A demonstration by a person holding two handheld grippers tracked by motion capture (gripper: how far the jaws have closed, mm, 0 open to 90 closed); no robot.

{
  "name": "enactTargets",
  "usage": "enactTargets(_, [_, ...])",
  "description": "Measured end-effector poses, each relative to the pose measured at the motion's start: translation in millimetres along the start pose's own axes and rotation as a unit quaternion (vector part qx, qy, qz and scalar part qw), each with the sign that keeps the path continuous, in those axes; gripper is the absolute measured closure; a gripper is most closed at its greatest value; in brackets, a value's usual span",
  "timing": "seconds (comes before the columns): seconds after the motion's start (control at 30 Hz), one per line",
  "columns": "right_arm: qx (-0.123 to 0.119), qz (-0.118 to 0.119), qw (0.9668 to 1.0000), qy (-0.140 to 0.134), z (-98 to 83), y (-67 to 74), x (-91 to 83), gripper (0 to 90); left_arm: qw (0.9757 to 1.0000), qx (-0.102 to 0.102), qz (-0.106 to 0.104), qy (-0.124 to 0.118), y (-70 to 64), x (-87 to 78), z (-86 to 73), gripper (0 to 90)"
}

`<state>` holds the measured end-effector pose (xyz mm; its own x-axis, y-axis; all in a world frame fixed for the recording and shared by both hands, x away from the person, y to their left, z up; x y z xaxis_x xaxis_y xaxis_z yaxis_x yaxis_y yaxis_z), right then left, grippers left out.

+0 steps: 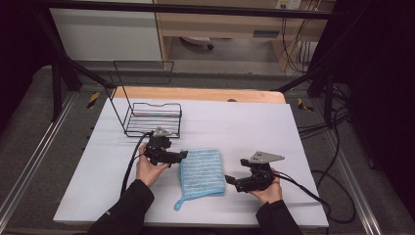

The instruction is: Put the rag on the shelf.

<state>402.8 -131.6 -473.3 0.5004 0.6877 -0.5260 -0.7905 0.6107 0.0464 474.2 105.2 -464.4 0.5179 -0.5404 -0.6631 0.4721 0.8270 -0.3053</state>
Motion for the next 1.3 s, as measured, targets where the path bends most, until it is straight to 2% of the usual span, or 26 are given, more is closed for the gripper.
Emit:
enactTargets(0.1, [0.0,0.0,1.0,0.005,-2.0,-0.2,1.0,10.0,0.9998,-0.017,0.005,0.01,5.8,9.3,-0.3,33.5])
enactTargets(0.2, [0.0,-0.003,0.9999,0.01,-3.5,-0.8,1.7,11.9,0.9993,-0.024,0.014,0.027,10.0,17.7,-4.2,42.2])
enactTargets(0.3, [0.002,-0.006,0.9999,0.013,-4.2,-1.3,2.1,14.0,0.9986,-0.033,0.013,0.039,12.1,23.5,-7.4,47.8])
enactTargets(0.43, [0.004,-0.009,0.9998,0.017,-5.1,-2.2,2.9,14.9,0.9983,-0.034,0.013,0.047,11.3,30.5,-11.3,54.6])
enactTargets(0.7, [0.01,-0.011,0.9997,0.019,-4.9,-2.9,3.0,15.6,0.998,-0.034,0.007,0.053,6.0,37.6,-14.3,64.6])
enactTargets(0.93, [0.015,-0.01,0.9997,0.017,-3.0,-5.1,3.3,16.1,0.9976,-0.041,0.007,0.056,6.0,38.6,-14.9,66.8])
enactTargets(1.03, [0.019,-0.012,0.9996,0.015,-1.2,-7.0,4.5,15.2,0.9974,-0.044,0.004,0.057,4.9,38.8,-15.3,71.9])
enactTargets(1.3, [0.016,-0.019,0.9997,0.008,13.9,-11.8,12.1,11.6,0.9982,-0.027,0.013,0.052,2.5,39.4,-16.3,77.2])
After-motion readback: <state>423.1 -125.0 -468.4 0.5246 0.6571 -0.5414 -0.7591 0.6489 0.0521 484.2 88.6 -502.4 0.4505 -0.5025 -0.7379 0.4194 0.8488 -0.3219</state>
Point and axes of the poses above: each handheld gripper's, and its own axes: x roughly forward along the jaws, z roughly out of its top, y roughly to its left, the point moved 8 cm from there along x, roughly forward along the jaws, and after that the axes turned 10 degrees about -x, right-handed, at the moved point
